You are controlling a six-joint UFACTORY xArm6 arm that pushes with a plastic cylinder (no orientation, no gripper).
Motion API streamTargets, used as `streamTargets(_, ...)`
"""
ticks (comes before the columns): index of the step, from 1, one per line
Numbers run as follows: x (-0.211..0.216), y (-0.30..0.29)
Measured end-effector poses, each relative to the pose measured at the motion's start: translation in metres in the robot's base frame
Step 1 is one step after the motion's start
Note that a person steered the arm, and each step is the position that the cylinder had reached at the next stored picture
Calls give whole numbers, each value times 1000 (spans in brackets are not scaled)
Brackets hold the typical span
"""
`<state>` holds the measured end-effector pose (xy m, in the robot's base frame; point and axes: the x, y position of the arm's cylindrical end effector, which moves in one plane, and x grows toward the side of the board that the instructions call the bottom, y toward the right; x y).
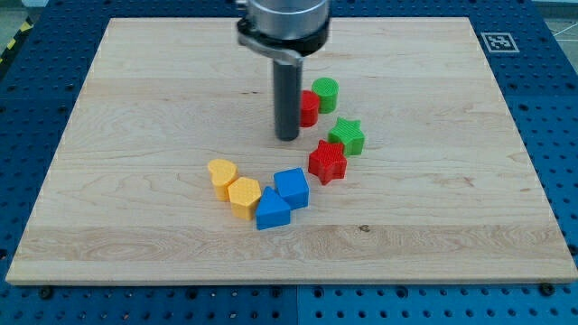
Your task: Move the red circle along with the green circle towards up and right
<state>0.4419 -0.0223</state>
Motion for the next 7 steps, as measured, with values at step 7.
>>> streamTargets(7,10,36)
